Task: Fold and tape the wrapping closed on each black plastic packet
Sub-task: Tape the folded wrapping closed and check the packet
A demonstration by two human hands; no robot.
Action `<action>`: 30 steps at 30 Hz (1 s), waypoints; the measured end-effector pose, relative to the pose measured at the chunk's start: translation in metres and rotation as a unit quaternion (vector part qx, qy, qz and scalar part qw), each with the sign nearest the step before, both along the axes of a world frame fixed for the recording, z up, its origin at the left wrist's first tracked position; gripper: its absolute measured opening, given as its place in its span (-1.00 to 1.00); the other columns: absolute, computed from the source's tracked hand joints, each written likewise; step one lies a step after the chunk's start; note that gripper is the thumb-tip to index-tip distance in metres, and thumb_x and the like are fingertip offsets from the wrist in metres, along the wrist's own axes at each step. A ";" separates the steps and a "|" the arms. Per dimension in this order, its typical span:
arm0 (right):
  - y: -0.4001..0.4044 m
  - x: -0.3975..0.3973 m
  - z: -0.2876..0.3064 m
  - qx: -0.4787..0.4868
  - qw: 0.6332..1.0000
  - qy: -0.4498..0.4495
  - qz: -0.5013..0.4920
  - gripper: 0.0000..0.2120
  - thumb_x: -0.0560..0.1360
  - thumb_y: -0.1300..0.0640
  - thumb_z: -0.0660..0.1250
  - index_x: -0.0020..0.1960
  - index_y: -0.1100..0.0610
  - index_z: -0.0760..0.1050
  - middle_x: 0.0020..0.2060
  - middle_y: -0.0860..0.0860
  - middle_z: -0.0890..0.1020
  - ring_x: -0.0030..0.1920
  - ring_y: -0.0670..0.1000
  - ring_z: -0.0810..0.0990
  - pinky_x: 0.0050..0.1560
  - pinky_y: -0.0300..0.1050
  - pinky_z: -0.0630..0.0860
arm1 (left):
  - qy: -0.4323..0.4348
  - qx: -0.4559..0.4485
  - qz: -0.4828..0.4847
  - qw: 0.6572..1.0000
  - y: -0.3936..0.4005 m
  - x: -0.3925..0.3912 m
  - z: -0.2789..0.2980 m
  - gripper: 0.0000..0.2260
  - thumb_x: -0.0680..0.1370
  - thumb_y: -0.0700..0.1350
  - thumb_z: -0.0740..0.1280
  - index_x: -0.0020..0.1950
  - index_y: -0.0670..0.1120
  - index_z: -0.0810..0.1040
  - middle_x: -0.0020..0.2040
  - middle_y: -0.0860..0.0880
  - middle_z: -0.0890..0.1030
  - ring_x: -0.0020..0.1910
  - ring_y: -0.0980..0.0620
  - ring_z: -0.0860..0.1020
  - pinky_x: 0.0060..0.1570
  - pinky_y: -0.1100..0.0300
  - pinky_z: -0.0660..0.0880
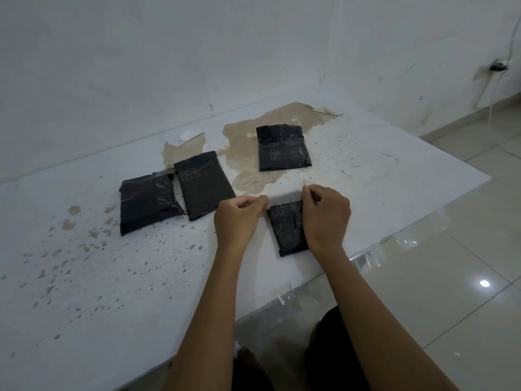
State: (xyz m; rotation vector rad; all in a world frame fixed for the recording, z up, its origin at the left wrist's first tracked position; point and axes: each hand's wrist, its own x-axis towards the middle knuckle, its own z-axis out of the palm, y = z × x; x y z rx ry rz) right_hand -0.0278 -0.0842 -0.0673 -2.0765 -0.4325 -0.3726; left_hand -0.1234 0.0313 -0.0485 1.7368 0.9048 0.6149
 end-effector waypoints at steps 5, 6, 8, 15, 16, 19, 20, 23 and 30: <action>0.000 0.010 -0.006 0.006 0.999 0.040 0.008 -0.58 0.62 0.13 0.29 -0.40 0.21 0.41 -0.53 0.09 0.42 -0.46 -0.03 0.25 -0.32 -0.16 0.22 | -0.001 0.006 0.012 1.000 0.003 -0.003 -0.003 -0.87 0.51 0.00 0.50 -0.19 0.01 0.77 -0.26 0.14 0.73 -0.36 0.28 0.59 -0.22 0.32 0.44; -0.001 0.010 -0.006 0.000 0.999 0.042 0.012 -0.59 0.62 0.14 0.29 -0.40 0.21 0.43 -0.54 0.06 0.41 -0.46 -0.05 0.24 -0.34 -0.20 0.19 | -0.001 0.010 0.012 1.000 0.004 -0.003 -0.004 -0.87 0.51 0.00 0.51 -0.18 -0.01 0.78 -0.26 0.12 0.73 -0.35 0.28 0.60 -0.22 0.31 0.47; -0.002 0.010 -0.005 0.000 0.999 0.047 0.014 -0.59 0.63 0.15 0.28 -0.39 0.21 0.44 -0.54 0.00 0.39 -0.47 -0.09 0.23 -0.38 -0.28 0.16 | 0.001 0.022 0.009 1.000 0.004 -0.003 -0.006 -0.87 0.51 0.00 0.52 -0.16 -0.03 0.78 -0.26 0.10 0.74 -0.24 0.20 0.67 -0.17 0.28 0.54; -0.002 0.005 0.005 0.087 0.990 0.114 0.011 -0.79 0.66 0.09 0.22 -0.09 0.12 0.54 -0.31 -0.08 0.57 -0.28 -0.15 0.52 -0.28 -0.43 0.33 | 0.004 0.027 0.019 0.999 0.000 -0.002 -0.007 -0.84 0.51 0.04 0.51 -0.15 -0.02 0.78 -0.25 0.13 0.73 -0.22 0.23 0.66 -0.27 0.49 0.46; -0.001 0.004 0.008 0.098 0.989 0.112 0.019 -0.82 0.66 0.09 0.21 -0.04 0.11 0.53 -0.25 -0.07 0.59 -0.22 -0.10 0.55 -0.22 -0.38 0.35 | 0.005 0.024 0.019 1.000 0.000 -0.002 -0.007 -0.84 0.51 0.04 0.51 -0.15 -0.02 0.78 -0.25 0.13 0.73 -0.22 0.23 0.65 -0.28 0.51 0.45; -0.001 0.005 0.008 0.101 0.989 0.094 0.056 -0.79 0.67 0.09 0.15 0.18 0.06 0.54 0.05 -0.08 0.61 0.10 -0.01 0.53 0.10 -0.15 0.44 | 0.004 0.010 0.013 1.000 -0.001 -0.003 -0.005 -0.85 0.52 0.04 0.50 -0.16 0.00 0.78 -0.24 0.14 0.73 -0.19 0.22 0.66 -0.20 0.42 0.49; -0.001 0.005 0.008 0.093 0.988 0.093 0.075 -0.73 0.67 0.07 0.10 0.23 0.04 0.53 0.08 -0.09 0.62 0.12 -0.01 0.52 0.16 -0.09 0.45 | 0.001 0.001 0.008 1.000 0.000 -0.003 -0.003 -0.86 0.52 0.05 0.50 -0.16 0.01 0.77 -0.23 0.15 0.74 -0.18 0.22 0.67 -0.15 0.37 0.51; 0.001 0.004 0.009 0.086 0.986 0.101 0.098 -0.63 0.64 -0.01 0.01 0.23 0.02 0.54 -0.06 -0.10 0.69 0.00 0.01 0.60 0.13 0.03 0.50 | -0.014 -0.049 0.002 0.999 0.001 -0.005 0.007 -0.87 0.52 0.06 0.49 -0.15 0.05 0.75 -0.20 0.14 0.74 -0.34 0.23 0.62 -0.19 0.25 0.53; -0.003 0.008 0.016 0.140 0.967 0.194 0.090 -0.71 0.71 0.06 0.01 0.15 0.06 0.50 -0.07 -0.07 0.68 -0.20 -0.22 0.53 -0.23 -0.44 0.36 | -0.013 -0.034 -0.054 0.998 0.003 -0.004 0.050 -0.88 0.53 0.04 0.49 -0.17 0.05 0.75 -0.38 0.10 0.64 -0.47 0.25 0.42 -0.30 0.24 0.46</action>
